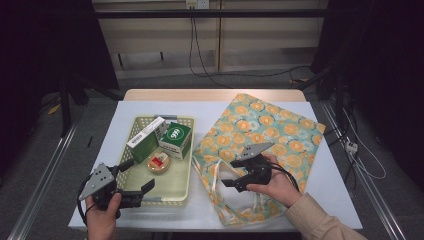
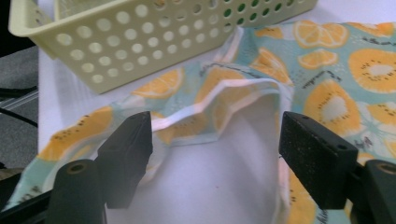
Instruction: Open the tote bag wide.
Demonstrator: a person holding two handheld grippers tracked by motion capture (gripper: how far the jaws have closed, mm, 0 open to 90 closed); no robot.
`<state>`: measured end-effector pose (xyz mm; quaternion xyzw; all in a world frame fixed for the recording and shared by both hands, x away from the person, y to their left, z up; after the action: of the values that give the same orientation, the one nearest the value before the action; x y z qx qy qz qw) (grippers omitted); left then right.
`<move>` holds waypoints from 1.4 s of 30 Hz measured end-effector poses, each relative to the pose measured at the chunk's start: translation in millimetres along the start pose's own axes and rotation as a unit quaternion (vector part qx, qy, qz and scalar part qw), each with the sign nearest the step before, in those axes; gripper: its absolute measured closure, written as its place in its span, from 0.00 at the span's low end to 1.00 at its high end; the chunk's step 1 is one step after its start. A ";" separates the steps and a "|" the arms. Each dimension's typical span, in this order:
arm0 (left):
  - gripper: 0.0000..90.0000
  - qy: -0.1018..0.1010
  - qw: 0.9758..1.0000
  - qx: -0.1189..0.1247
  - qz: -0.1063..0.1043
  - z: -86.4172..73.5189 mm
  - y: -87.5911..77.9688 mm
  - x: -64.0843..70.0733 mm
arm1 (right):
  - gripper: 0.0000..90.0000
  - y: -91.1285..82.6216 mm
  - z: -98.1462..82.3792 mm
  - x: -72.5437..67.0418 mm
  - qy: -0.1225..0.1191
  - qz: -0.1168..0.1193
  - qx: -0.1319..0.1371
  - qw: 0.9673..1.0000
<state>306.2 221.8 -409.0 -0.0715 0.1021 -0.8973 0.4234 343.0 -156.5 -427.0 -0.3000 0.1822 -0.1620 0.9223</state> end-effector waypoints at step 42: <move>0.04 -0.007 1.000 0.006 0.010 -0.1 -2.9 -5.2 | 0.19 26.4 -0.3 -40.4 -0.019 0.041 -0.027 0.999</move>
<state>307.4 227.6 -408.6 -0.0746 0.0942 -0.8933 0.4332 312.3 -120.0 -433.7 -0.3204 0.1809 -0.1131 0.9229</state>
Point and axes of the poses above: each handheld gripper's, and its own axes: y roughly forward along the jaws, z roughly out of its top, x roughly to its right, the point moved 2 cm from there along y, roughly forward along the jaws, and after that the axes turned 8 degrees about z, right-handed, at the moved point
